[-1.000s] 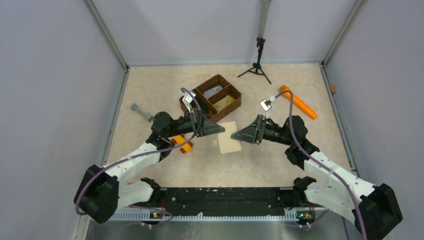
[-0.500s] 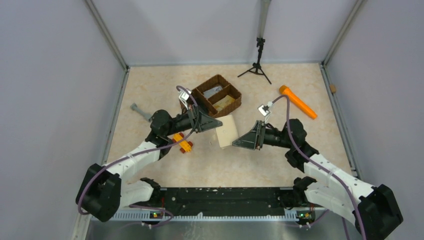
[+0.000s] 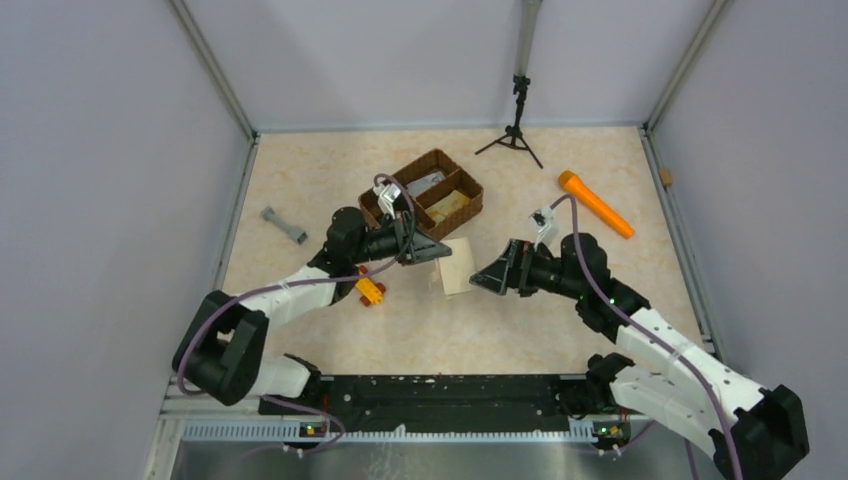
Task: Take the credit cards out of the card holder
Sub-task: Place the card holder at the center of the board.
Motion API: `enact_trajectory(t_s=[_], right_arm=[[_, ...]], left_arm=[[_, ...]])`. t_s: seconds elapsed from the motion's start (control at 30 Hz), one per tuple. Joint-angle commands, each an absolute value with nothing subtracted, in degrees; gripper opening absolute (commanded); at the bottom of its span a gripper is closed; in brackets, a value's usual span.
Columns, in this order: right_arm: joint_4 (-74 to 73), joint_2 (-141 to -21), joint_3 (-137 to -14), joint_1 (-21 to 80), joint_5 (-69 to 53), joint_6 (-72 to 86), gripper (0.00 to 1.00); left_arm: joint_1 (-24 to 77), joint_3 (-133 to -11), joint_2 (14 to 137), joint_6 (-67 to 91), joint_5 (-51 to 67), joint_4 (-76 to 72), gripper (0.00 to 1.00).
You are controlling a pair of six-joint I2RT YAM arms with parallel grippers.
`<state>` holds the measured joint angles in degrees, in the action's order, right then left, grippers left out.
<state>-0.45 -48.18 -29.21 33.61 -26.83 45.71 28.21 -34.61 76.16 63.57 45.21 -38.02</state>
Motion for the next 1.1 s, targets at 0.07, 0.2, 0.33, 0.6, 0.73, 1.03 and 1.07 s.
enact_trajectory(t_s=[0.07, 0.2, 0.33, 0.6, 0.73, 1.03, 1.07], right_arm=[[-18.70, -42.36, -34.28, 33.97, -7.90, 35.62, 0.95], [-19.79, -40.52, -33.57, 33.93, -4.51, 35.64, 0.95], [-20.69, -39.16, -33.37, 33.79, -3.37, 35.24, 0.95], [-23.92, -38.67, -32.88, 33.66, 1.48, 33.26, 0.96], [-22.45, -37.79, -32.09, 33.66, 4.50, 33.26, 0.96], [-17.54, -36.35, -29.37, 33.61, 12.58, 30.73, 0.95], [-16.77, -35.89, -29.22, 33.61, 13.35, 29.75, 0.95]], left_arm=[[28.99, -36.42, 86.54, 57.87, 41.69, -37.22, 0.08], [30.57, -37.90, 98.79, 63.53, 42.73, -50.28, 0.04], [33.24, -42.43, 105.85, 62.85, 40.92, -49.44, 0.07], [35.41, -48.62, 100.73, 48.03, 30.97, -21.14, 0.45], [35.82, -49.42, 96.73, 43.59, 27.02, -12.37, 0.63], [36.09, -50.06, 79.51, 34.61, 17.77, 6.88, 0.92], [36.08, -50.03, 76.98, 33.95, 16.46, 8.83, 0.94]])
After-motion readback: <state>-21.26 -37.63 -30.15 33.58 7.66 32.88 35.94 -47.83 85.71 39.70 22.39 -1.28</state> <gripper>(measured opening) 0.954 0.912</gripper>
